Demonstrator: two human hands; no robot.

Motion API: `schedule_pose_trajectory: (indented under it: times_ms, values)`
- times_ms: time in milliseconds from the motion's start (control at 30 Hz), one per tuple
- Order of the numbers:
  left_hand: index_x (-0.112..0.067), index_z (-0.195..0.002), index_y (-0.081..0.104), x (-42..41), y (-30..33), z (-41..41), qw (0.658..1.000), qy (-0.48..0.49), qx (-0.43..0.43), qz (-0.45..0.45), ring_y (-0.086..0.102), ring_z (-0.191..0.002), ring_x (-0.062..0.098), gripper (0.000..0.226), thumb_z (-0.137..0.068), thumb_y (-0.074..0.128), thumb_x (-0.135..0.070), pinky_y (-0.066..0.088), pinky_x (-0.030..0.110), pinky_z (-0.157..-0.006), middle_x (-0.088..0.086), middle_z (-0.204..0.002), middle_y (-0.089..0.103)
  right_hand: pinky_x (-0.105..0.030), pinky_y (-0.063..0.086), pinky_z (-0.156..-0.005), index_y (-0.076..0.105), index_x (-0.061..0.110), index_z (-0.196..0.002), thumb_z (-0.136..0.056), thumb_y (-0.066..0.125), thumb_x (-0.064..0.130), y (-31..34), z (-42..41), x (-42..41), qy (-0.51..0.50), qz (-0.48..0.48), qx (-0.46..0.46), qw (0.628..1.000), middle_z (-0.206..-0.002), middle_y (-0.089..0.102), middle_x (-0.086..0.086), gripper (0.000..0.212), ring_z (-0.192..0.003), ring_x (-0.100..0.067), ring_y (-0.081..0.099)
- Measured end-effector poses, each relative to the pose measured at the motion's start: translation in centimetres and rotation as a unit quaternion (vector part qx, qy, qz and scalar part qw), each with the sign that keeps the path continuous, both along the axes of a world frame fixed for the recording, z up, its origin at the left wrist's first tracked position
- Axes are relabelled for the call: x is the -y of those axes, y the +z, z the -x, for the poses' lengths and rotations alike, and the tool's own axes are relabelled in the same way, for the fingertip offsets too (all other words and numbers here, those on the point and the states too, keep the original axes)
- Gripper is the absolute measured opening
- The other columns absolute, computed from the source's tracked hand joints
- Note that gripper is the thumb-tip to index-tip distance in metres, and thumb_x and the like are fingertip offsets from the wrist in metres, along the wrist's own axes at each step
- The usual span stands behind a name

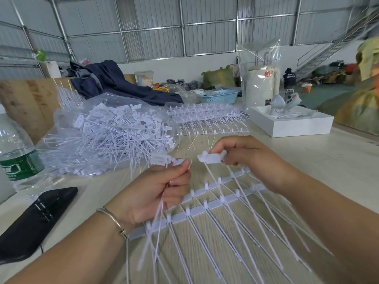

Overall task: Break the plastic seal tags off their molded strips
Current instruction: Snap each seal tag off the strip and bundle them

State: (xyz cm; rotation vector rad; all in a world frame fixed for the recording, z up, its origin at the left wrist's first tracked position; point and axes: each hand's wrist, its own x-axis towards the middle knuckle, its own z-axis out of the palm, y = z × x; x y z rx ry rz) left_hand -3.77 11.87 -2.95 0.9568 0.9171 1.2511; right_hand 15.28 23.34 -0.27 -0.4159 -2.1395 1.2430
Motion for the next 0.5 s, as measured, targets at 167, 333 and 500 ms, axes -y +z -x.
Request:
schedule_pose_trajectory:
  times_ms: [167,333,500]
  values:
    - [-0.01,-0.075,0.051,-0.3,-0.7,-0.7,0.996,0.048,0.07,0.009,0.028,-0.047,0.004,0.018,-0.076,0.068,-0.004,0.022,0.013,-0.038,-0.003,-0.062,0.028,-0.031,0.034,-0.065,0.064,0.007,-0.085,-0.085,0.055,-0.008,-0.7,0.7,0.4,-0.015,-0.059,-0.005,0.998,-0.073,0.053,-0.014,0.017,-0.069,-0.02,0.044]
    - [-0.016,-0.069,0.053,-0.5,-1.1,-0.6,0.988,0.147,-0.001,0.05,0.02,-0.036,0.0,0.018,-0.07,0.066,-0.002,0.01,0.012,-0.032,-0.009,-0.051,0.024,-0.014,0.039,-0.062,0.068,0.015,-0.082,-0.085,0.067,0.001,-1.3,0.8,0.6,-0.022,-0.133,0.007,0.991,-0.069,0.06,0.016,0.015,-0.065,-0.003,0.051]
    - [-0.02,-0.068,0.043,-0.7,-1.0,-0.7,0.986,0.151,0.011,0.071,0.02,-0.036,0.002,0.031,-0.078,0.066,-0.037,0.014,0.013,-0.028,-0.006,-0.053,0.027,-0.012,0.042,-0.069,0.07,0.017,-0.083,-0.084,0.071,0.006,-1.5,0.9,0.4,-0.072,-0.171,-0.016,0.982,-0.075,0.064,0.017,0.012,-0.077,0.001,0.057]
